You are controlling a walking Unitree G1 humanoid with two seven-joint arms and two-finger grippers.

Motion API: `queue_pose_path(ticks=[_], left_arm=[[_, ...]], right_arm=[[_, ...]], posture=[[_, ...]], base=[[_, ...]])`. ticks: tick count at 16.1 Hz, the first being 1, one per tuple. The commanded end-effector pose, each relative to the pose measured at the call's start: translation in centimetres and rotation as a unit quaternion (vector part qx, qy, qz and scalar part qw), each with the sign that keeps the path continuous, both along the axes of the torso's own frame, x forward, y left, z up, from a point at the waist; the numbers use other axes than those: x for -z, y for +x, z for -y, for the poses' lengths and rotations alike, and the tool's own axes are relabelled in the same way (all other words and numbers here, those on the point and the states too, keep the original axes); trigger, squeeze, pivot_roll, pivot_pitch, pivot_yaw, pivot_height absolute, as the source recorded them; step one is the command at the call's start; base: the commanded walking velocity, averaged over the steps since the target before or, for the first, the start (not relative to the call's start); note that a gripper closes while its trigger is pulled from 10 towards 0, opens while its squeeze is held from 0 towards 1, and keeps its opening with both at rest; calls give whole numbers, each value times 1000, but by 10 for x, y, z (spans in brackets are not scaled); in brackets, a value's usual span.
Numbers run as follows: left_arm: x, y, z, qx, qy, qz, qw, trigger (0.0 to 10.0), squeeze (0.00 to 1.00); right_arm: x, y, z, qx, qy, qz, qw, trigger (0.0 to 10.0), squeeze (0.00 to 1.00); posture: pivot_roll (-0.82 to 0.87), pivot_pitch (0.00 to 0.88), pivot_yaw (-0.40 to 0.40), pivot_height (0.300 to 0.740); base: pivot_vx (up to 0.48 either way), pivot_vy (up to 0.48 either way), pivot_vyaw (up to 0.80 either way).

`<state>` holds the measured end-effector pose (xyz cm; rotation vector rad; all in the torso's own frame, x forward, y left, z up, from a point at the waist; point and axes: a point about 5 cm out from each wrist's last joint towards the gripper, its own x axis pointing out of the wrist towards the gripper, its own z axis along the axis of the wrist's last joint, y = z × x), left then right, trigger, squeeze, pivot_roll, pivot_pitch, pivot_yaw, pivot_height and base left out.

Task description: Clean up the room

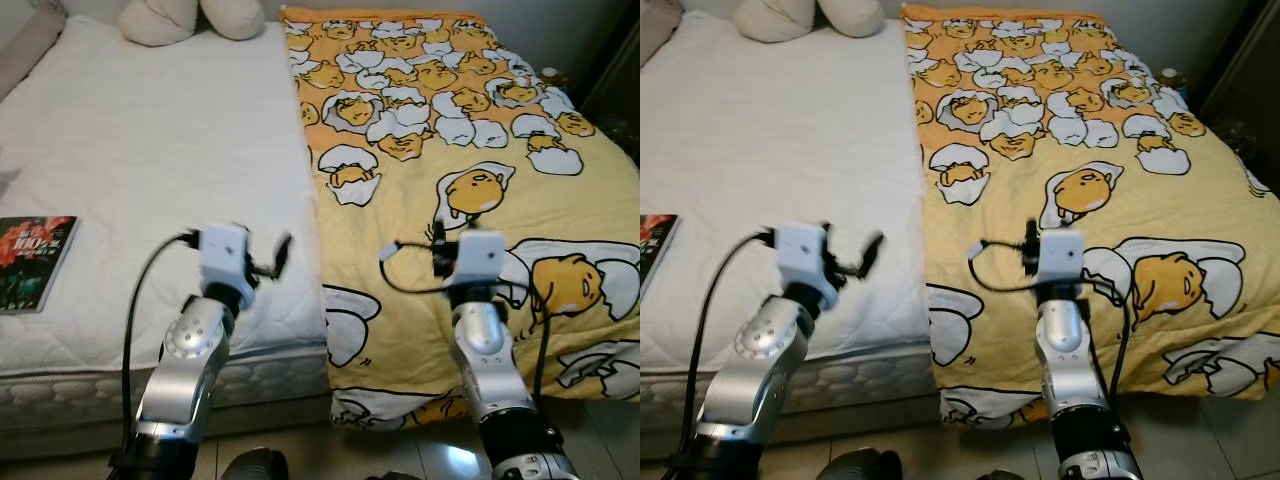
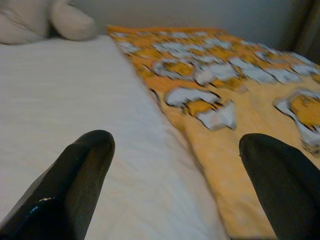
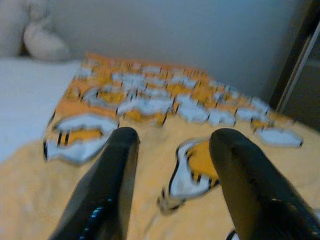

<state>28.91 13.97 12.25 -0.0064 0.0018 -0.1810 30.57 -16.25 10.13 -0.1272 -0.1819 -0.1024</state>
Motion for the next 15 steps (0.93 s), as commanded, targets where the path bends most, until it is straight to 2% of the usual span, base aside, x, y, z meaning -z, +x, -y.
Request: queue_pose_path(ticks=[1,5,7,9,10,11,15], left_arm=[[2,2,-1,-16,-1,-4,1000,10000,0],[0,8,4,-18,15,4,1000,10000,0],[-3,12,4,-33,13,11,999,10000,0],[-6,15,7,-34,25,19,999,10000,0],[-7,15,8,-32,27,21,999,10000,0],[-8,16,7,-36,37,26,998,10000,0],[-12,17,9,-37,27,34,998,10000,0]], right_arm=[[-1,-4,3,6,2,5,1000,10000,1000],[-3,-4,-5,-23,16,4,1000,10000,1000],[-7,0,-12,-49,29,-1,998,10000,1000],[-5,4,-16,-66,21,-16,998,10000,1000],[-4,5,-17,-68,19,-23,997,10000,918],[-2,7,-18,-72,24,-32,997,10000,0],[-4,17,-21,-85,30,-49,995,10000,0]], posture=[[28,0,-2,740],[19,0,-3,740],[9,0,0,740],[8,0,2,740],[8,0,2,740],[10,0,1,740],[19,0,-1,740]], base=[[0,0,0],[0,0,0],[307,-364,0],[353,-321,0],[371,-300,0],[375,-296,0],[462,0,0]])
